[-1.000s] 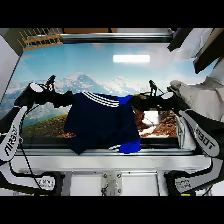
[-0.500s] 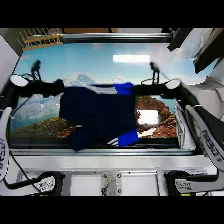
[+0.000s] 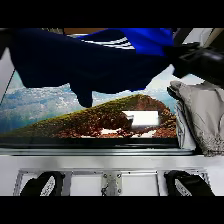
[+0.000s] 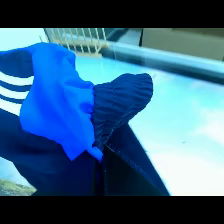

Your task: Fold the clothes and pants, and hang the long-sleeved shirts on hangers.

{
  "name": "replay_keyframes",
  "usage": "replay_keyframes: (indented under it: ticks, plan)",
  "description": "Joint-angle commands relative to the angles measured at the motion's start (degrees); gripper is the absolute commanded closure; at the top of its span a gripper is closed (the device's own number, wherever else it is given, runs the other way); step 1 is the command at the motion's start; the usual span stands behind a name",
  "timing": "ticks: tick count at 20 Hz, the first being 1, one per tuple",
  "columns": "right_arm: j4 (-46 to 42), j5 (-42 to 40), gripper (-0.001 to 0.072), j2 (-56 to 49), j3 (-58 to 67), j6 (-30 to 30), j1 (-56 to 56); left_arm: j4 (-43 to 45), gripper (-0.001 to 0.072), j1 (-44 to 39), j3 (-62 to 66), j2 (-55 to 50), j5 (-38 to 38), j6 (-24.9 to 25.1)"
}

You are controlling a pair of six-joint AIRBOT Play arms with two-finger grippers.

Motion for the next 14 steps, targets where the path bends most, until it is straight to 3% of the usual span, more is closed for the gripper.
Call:
replay_keyframes:
  ticks: [1, 4, 7, 10, 14]
  plan:
    - [-8.50, 5.75, 0.0700, 9.14, 0.22, 7.72, -0.02, 0.09, 0.0703, 0.07, 1.27, 8.59, 0.83, -0.26]
    - [-15.56, 12.66, 0.0700, 12.39, 0.20, 15.98, -0.02, 0.09, 0.0703, 0.07, 1.27, 10.40, 4.70, -1.05]
    - [-16.48, 20.26, 0.0701, 11.69, -0.24, 23.30, 0.00, -0.04, 0.0703, 0.07, 1.25, 5.84, 3.89, -1.11]
    - [-17.51, 23.34, 0.0701, 7.02, -3.23, 28.26, 0.02, -0.02, 0.0704, -1.09, 1.22, -5.66, 2.71, -1.09]
    - [-21.31, 20.15, 0.0701, -6.99, -5.70, 31.32, 0.04, -0.20, 0.0704, -7.39, 1.46, -27.34, 10.21, -0.59]
